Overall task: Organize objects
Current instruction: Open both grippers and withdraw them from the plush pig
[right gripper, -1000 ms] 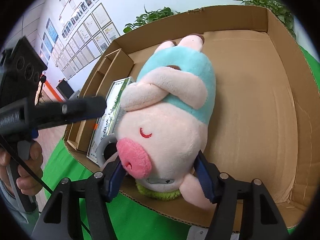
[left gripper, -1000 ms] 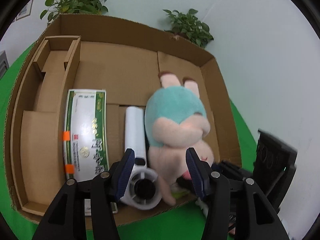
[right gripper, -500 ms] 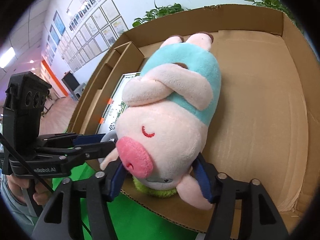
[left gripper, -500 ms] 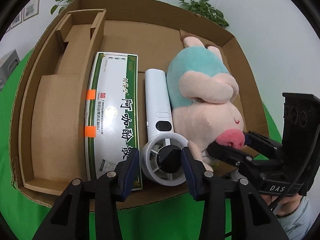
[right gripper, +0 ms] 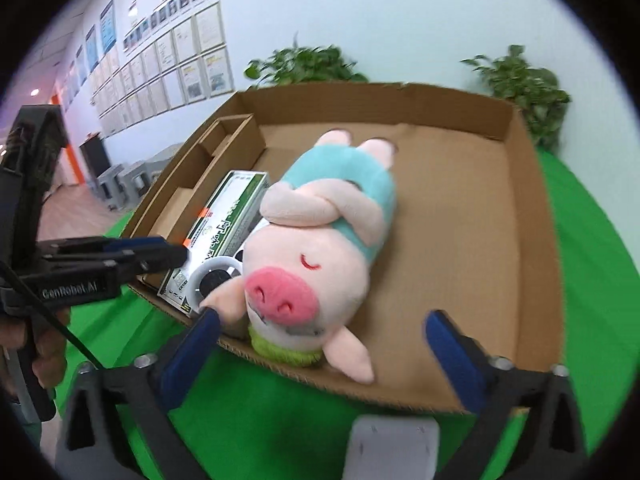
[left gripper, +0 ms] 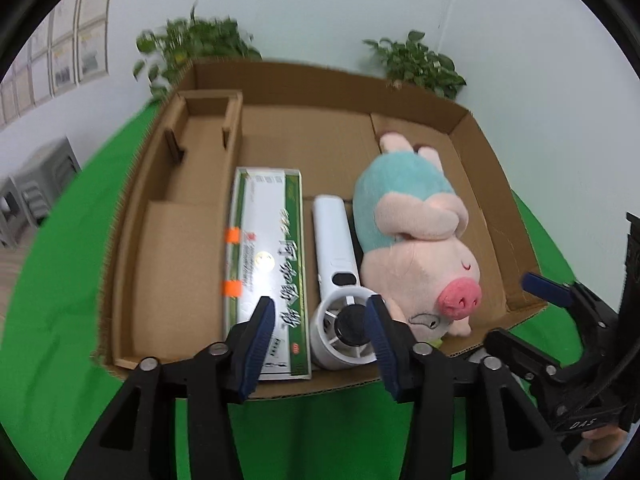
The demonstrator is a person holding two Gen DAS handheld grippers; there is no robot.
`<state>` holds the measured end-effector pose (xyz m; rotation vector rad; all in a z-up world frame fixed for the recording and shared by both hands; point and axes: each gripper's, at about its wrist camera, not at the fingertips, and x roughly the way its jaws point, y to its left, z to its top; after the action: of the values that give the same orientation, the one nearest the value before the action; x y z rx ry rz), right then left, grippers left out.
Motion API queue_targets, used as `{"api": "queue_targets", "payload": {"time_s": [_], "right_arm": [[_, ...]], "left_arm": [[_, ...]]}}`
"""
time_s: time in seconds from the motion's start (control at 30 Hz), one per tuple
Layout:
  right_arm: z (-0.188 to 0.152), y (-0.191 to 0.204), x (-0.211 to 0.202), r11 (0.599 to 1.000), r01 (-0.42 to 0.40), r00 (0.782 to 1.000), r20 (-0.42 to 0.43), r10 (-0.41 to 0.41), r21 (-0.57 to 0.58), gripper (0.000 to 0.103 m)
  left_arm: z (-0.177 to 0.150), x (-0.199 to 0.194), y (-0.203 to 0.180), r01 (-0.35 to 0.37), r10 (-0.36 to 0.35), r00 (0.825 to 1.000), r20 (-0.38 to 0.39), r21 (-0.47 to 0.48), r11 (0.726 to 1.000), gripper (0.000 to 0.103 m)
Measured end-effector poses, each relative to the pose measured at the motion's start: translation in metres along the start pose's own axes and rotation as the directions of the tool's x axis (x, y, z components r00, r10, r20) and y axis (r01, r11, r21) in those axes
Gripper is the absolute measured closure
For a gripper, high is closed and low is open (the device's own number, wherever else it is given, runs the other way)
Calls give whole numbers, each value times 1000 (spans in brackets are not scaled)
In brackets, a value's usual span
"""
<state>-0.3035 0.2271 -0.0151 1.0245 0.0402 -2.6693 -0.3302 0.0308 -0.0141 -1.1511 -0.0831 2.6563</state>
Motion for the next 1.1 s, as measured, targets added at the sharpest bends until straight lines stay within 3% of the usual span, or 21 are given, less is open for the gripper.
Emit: {"api": "queue_targets", "payload": {"time_s": [0.07, 0.13, 0.17, 0.27, 0.4, 0.53, 0.87, 1.1], "right_arm": [[-8, -7, -5, 997, 40, 999, -10, -40, 65, 1], [-19, -8, -15, 995, 54, 999, 3, -54, 79, 1], [-24, -8, -22, 994, 78, 997, 18, -80, 71, 1], [-41, -2, -47, 989, 132, 987, 88, -137, 63, 1], [-59, -4, -73, 984, 151, 975, 147, -164, 94, 1], [-70, -2, -82, 986, 146, 975, 156, -157, 81, 1], [-88, -3, -96, 987, 131, 972, 184, -146, 92, 1], [-100, -10, -77, 994, 98, 991, 89, -102, 48, 1]], "left_arm": [[-7, -27, -7, -55, 53, 994, 95, 23, 998, 32], [-16, -55, -12, -86, 80, 978, 192, 19, 996, 5], [-12, -65, -6, -88, 82, 968, 235, 15, 996, 0], [-17, -91, -12, -120, 105, 947, 304, 32, 992, 1], [-41, -110, -35, -173, 137, 942, 307, 92, 981, 0], [-53, -103, -54, -225, 179, 934, 309, 118, 967, 1], [-77, -104, -66, -230, 193, 944, 269, 117, 966, 1], [-93, -101, -60, -170, 139, 966, 216, 131, 977, 1]]}}
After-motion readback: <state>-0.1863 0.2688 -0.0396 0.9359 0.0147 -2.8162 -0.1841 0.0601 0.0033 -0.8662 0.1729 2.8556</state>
